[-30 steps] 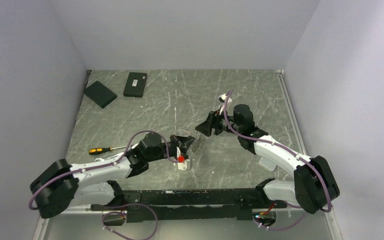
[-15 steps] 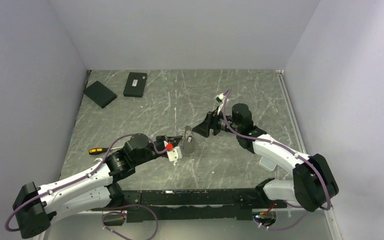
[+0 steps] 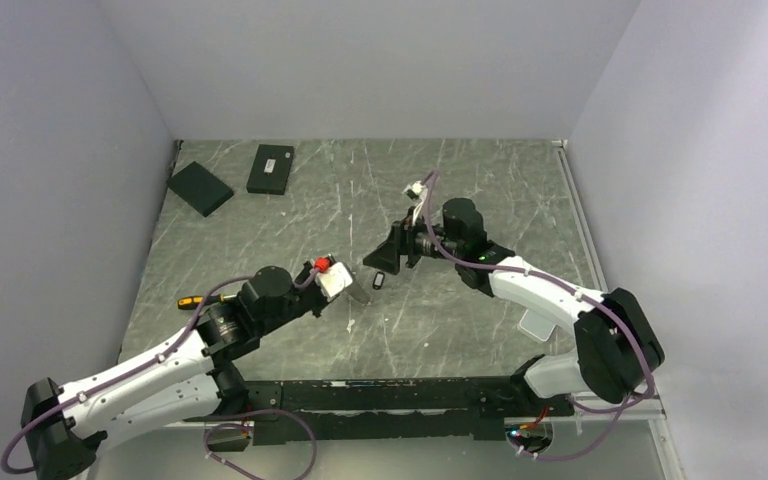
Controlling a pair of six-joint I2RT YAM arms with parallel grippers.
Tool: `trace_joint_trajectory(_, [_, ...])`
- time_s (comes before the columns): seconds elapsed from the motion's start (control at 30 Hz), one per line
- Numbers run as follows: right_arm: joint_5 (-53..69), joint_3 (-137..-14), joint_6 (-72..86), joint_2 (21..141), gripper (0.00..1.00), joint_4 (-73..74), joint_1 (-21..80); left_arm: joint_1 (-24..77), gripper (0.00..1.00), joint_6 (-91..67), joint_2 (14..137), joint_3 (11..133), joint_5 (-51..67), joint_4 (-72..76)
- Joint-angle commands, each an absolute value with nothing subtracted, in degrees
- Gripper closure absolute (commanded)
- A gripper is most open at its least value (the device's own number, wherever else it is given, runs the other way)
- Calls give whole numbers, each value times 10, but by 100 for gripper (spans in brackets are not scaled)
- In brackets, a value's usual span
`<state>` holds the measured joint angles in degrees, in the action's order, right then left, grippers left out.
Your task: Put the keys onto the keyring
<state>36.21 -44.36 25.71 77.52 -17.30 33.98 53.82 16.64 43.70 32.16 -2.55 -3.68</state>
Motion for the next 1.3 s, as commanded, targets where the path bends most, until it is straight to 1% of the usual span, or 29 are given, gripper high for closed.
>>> trace_joint_trajectory(0.0, [408,-470,229,783,25,-205,369,539,100,65,396,320,-103,3])
trace_joint_trajectory(0.1, [443,-469,219,786,27,-218,386,538,100,40,380,307,-125,6])
trace_joint_trajectory(0.23, [476,-469,218,792,29,-242,400,538,100,31,375,303,-116,1])
trace_joint_trajectory(0.37, [486,-486,210,802,38,-242,408,538,100,26,370,299,-101,1])
trace_joint_trajectory(0.57, [467,-524,183,819,53,-207,420,538,100,21,373,301,-95,1])
trace_joint_trajectory(0.7, [458,-540,172,829,65,-188,429,537,100,20,375,299,-90,1])
trace_joint_trajectory(0.77, [453,-546,163,831,67,-176,434,537,100,19,374,297,-93,1])
trace_joint_trajectory(0.9, [439,-551,145,835,68,-152,443,537,100,20,369,296,-99,1])
trace_joint_trajectory(1.03, [430,-554,136,839,76,-142,448,537,100,20,368,296,-99,1])
trace_joint_trajectory(1.17, [423,-558,133,844,92,-137,453,538,100,18,367,295,-97,1])
trace_joint_trajectory(1.2, [422,-560,131,846,97,-133,454,537,100,17,366,295,-96,1])
trace_joint_trajectory(1.23, [420,-562,128,848,100,-129,455,537,100,17,365,296,-97,1])
trace_joint_trajectory(1.27, [419,-563,126,848,100,-126,456,537,100,15,364,295,-99,1])
